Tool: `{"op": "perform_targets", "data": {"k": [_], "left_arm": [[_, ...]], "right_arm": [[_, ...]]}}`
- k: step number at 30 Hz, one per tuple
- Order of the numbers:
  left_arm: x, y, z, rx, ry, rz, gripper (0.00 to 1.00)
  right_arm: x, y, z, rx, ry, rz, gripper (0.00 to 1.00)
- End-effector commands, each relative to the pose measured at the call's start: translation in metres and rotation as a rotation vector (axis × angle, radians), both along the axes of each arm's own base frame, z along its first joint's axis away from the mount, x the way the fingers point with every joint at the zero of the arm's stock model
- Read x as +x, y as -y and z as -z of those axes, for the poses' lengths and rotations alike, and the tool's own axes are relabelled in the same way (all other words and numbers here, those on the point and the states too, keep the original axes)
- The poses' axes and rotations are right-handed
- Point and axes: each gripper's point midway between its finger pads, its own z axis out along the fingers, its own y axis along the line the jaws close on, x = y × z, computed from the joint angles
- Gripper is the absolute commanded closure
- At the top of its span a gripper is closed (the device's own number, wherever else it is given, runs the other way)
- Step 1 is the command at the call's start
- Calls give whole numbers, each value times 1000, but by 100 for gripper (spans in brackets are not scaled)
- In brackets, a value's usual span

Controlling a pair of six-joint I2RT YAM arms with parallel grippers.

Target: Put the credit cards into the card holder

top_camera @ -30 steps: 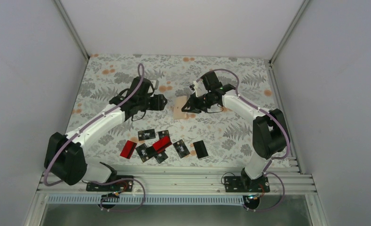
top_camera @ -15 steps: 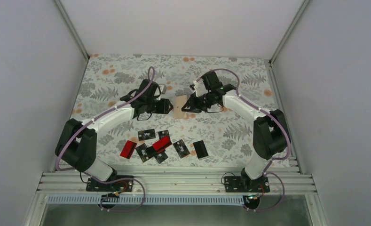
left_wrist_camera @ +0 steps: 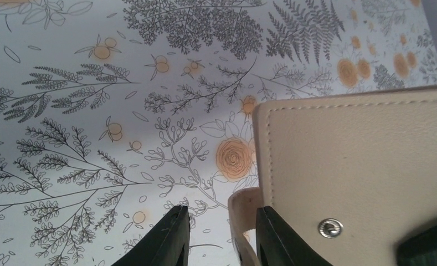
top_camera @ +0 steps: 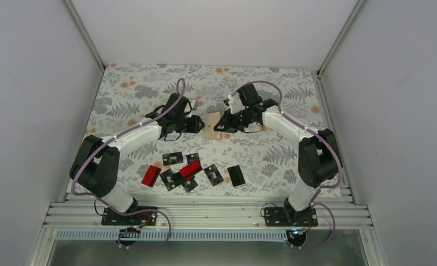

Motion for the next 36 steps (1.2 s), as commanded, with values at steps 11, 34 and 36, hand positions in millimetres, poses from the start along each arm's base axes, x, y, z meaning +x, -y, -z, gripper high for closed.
{"op": "perform_targets", "data": {"k": [11, 34, 36], "left_arm": [[2, 15, -8, -58, 25, 57, 95], [-5, 9, 53, 28, -55, -20, 98], [-6, 11, 57, 45, -51, -12, 98]], "right_arm": [[1, -3, -25, 48, 71, -21, 96], [1, 18, 77, -122, 48, -3, 87], [4, 24, 80, -149, 68, 10, 83]]}}
